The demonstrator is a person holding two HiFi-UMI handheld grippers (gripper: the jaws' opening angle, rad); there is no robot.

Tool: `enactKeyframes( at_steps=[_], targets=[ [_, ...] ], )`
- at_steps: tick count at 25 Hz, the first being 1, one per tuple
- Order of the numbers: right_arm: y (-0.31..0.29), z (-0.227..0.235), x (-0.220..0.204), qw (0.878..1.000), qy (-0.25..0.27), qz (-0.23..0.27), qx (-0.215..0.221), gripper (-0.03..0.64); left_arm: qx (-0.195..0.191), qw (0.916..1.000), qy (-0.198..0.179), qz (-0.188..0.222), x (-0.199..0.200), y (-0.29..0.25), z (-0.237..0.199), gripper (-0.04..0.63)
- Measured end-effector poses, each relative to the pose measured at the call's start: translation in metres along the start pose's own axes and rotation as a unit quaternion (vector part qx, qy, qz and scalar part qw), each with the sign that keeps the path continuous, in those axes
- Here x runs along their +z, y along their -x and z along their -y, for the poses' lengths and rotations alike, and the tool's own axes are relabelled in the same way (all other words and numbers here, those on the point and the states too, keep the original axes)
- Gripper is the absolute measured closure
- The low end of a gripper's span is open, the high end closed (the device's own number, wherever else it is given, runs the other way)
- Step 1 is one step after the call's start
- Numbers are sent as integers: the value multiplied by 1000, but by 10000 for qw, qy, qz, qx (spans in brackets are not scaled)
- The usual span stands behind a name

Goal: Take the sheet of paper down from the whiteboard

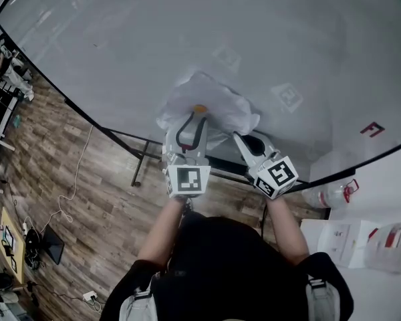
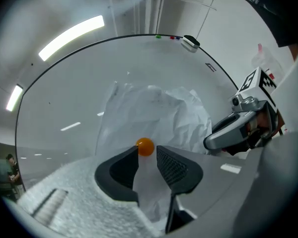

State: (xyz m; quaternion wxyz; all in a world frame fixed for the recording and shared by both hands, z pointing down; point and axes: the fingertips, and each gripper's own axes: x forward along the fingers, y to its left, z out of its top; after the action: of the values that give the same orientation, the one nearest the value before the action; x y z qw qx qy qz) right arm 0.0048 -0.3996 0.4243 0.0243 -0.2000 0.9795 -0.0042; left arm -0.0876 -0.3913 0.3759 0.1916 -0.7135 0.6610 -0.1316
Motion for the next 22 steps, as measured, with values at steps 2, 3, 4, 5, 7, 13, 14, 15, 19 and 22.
enactKeyframes(
  at_steps=[2,3,4,5,7,13,14,15,19,22],
  targets=[
    [-1,0,-1,10000,-18,7,15,612,79,10000,-12,-24,-3,-4,-2,479],
    [-1,1,-1,10000,-22,10,15,612,119,9999,3,-48,-5,-6,-3,462],
    [-2,1,-1,10000,-19,11,9,612,148,9999,35,-66,-6,-7,-4,460],
    [-2,2,-2,10000,-11,9,-2,612,169,9998,71,-66,-7,-7,-4,460],
    [-2,2,-2,10000,-4,4,-15,612,196,9997,106,-30,-6,-8,-5,460],
    [-2,3,-2,10000,-15,-2,-14,612,146,9998,94,89,4,-12,-5,460],
    [-2,2,-2,10000,-15,-3,-14,612,135,9998,108,69,3,-13,-5,460],
    [-1,3,-2,10000,-14,-2,-14,612,123,9998,121,51,2,-13,-5,460],
    [-2,3,-2,10000,-27,0,-9,612,129,9998,133,74,2,-15,-6,460],
    [-2,3,-4,10000,-28,-28,-5,613,86,9998,166,38,-1,-15,-6,460]
  ],
)
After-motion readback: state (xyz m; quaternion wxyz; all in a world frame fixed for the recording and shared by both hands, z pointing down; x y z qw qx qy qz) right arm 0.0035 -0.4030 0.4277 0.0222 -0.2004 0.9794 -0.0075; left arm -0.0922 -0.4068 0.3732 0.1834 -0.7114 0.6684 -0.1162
